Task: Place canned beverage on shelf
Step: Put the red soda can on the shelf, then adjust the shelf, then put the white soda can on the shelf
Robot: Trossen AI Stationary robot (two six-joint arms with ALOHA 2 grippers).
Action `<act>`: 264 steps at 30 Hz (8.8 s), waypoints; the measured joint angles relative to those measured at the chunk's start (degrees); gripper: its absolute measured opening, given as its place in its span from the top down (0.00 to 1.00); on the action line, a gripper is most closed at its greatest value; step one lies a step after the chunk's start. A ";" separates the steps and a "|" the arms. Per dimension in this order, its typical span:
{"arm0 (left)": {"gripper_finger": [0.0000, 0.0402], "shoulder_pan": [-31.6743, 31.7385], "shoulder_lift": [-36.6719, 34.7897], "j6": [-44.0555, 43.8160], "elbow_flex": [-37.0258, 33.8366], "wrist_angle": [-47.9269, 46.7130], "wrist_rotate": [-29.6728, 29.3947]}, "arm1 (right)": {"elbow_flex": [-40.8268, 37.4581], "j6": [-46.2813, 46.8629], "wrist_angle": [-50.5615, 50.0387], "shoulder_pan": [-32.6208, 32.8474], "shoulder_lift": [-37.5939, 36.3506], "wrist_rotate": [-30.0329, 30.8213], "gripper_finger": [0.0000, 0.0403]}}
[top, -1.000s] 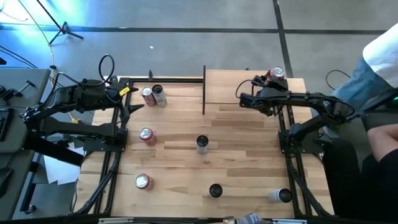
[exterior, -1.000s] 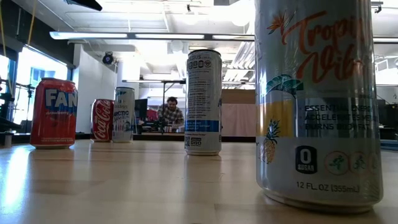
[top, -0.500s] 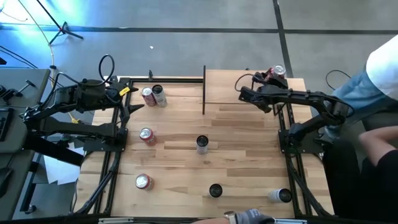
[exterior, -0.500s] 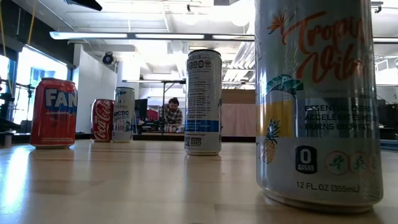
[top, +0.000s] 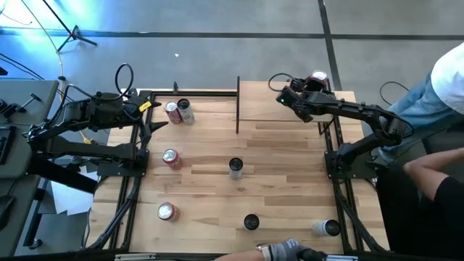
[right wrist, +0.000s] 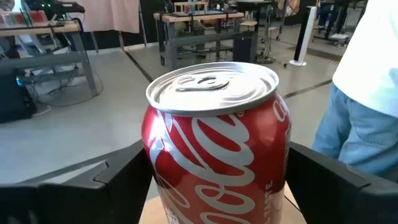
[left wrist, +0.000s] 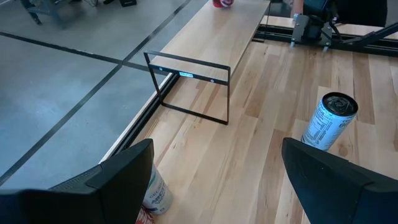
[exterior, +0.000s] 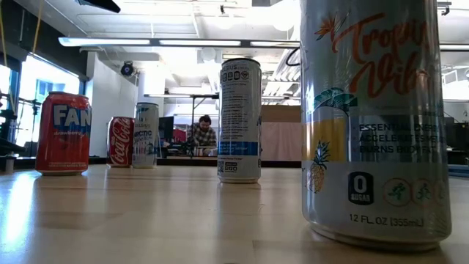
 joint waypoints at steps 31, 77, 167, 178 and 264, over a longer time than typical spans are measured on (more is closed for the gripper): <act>0.17 0.02 0.00 0.00 0.00 0.01 -0.01 | 0.17 -0.83 -1.67 -0.03 -1.10 -4.98 0.21; 0.17 0.00 0.00 0.00 -0.02 0.02 -0.02 | -0.17 4.43 -7.19 0.66 -2.60 -10.43 0.13; 0.17 0.01 -0.02 0.00 -0.01 0.01 -0.02 | -0.04 34.35 -33.41 51.32 -16.68 -54.42 0.32; 0.17 0.00 0.00 0.00 0.00 0.00 -0.02 | -0.04 37.81 -32.18 53.16 -16.68 -53.93 0.63; 0.17 0.02 -0.02 0.00 -0.01 0.01 -0.02 | -0.04 32.98 -14.74 88.19 -11.39 -86.33 0.39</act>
